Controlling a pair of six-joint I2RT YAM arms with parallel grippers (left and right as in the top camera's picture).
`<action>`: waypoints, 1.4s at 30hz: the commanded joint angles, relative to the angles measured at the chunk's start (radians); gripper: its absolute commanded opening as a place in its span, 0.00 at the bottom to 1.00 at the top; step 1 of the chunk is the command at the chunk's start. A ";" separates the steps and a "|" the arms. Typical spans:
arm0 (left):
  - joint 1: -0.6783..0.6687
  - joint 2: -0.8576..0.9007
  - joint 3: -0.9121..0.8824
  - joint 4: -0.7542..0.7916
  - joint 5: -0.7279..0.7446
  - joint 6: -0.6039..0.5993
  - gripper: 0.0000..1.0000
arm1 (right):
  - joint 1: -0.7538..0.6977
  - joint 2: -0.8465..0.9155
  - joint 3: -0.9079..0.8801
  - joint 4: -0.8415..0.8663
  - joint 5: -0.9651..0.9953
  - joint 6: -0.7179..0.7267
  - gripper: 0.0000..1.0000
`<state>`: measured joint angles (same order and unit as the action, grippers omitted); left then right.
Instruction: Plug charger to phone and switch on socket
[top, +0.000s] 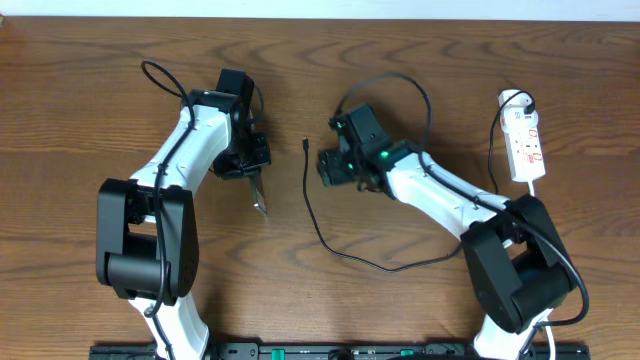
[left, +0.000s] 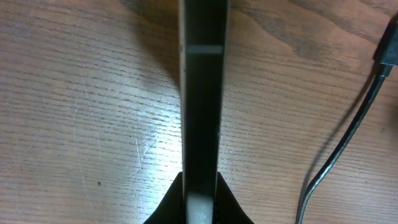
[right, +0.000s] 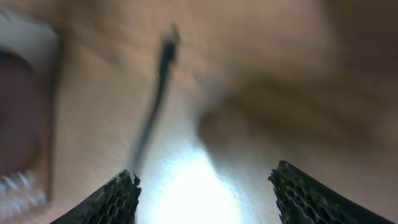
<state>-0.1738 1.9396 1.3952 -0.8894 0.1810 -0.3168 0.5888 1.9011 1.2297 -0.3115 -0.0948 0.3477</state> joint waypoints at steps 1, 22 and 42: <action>0.003 0.009 -0.019 0.003 -0.006 0.001 0.08 | 0.050 0.059 0.079 0.029 0.132 0.011 0.69; 0.003 0.009 -0.019 0.001 -0.006 0.001 0.07 | 0.103 0.171 0.217 -0.365 0.270 0.003 0.45; 0.003 0.009 -0.019 0.005 -0.006 0.001 0.07 | -0.090 0.160 0.212 -0.452 0.039 0.086 0.49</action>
<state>-0.1738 1.9396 1.3945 -0.8867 0.1810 -0.3168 0.5045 2.0853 1.4445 -0.7616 -0.0006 0.4156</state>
